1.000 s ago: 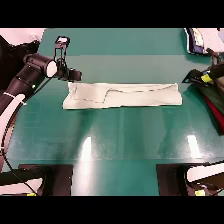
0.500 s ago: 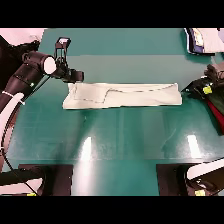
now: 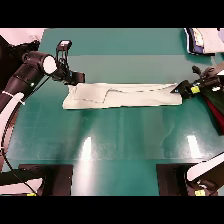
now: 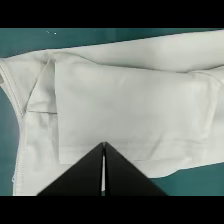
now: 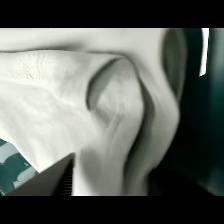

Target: Fold the shirts.

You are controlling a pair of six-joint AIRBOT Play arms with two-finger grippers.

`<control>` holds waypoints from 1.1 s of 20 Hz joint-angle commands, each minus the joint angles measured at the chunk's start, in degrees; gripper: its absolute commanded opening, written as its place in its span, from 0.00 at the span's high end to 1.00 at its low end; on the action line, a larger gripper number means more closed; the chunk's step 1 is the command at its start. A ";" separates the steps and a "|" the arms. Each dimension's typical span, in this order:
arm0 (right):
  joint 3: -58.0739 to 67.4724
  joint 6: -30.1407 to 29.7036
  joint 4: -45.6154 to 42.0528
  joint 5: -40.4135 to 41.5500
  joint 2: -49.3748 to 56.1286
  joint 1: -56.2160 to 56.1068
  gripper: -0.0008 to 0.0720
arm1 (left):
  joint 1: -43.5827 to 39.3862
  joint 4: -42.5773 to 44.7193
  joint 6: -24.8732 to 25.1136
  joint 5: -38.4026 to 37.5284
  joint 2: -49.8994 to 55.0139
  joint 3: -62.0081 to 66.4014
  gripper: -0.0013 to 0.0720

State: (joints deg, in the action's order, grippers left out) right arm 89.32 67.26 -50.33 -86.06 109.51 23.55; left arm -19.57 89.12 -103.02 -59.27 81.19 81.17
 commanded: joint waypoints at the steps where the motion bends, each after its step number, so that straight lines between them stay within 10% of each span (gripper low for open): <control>1: 0.09 -2.51 -0.15 0.55 0.35 -3.54 0.58 | -0.04 -2.14 0.04 0.26 0.00 0.07 0.94; 3: 0.09 -4.85 -0.07 0.20 0.26 -4.94 0.97 | -0.44 -3.48 0.02 1.79 0.02 0.07 0.94; 12: 0.11 -6.08 13.33 1.68 -13.22 -7.76 0.97 | -12.83 -7.63 2.16 16.20 12.63 2.97 0.95; 22: 0.11 -6.03 12.74 5.46 -28.06 -21.81 0.97 | -14.97 -15.85 6.64 14.86 28.15 13.18 0.94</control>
State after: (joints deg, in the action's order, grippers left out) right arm 89.38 61.21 -37.36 -81.62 84.01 5.19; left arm -34.24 74.70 -96.90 -43.70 107.13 93.17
